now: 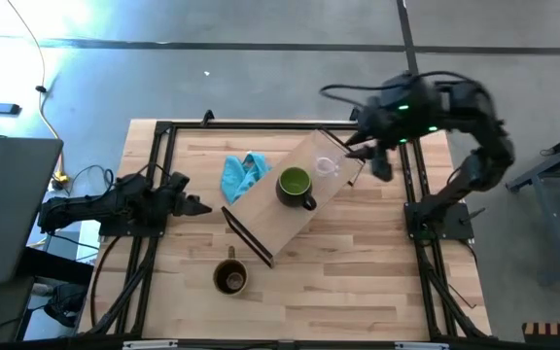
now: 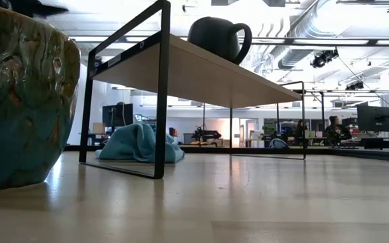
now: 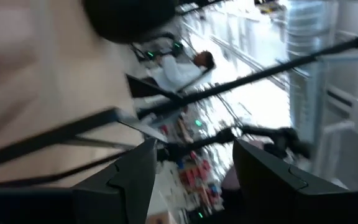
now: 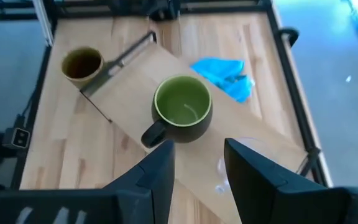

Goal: Stack small to large cups/mugs on shelf
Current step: Put the green mug on the shelf

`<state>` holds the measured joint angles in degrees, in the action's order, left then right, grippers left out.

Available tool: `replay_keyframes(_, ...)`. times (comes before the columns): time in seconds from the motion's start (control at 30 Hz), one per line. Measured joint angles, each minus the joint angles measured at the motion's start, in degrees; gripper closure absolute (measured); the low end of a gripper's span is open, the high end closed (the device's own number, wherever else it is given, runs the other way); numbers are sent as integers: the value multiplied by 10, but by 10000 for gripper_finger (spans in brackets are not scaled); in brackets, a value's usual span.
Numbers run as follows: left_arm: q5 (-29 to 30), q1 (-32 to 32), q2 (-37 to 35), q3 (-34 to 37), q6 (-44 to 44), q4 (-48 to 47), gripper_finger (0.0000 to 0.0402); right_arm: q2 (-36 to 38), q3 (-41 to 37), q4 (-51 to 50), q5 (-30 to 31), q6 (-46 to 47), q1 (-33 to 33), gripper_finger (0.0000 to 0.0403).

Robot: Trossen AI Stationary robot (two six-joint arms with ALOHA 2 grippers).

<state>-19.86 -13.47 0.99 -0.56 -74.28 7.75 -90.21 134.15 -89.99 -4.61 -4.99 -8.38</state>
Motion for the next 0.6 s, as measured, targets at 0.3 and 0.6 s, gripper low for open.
replay_keyframes(0.3,-90,0,0,0,-77,105,202,90,0,0,-1,15,7,272)
replay_keyframes(0.6,-152,22,0,-4,-119,24,202,153,0,0,-1,13,7,272)
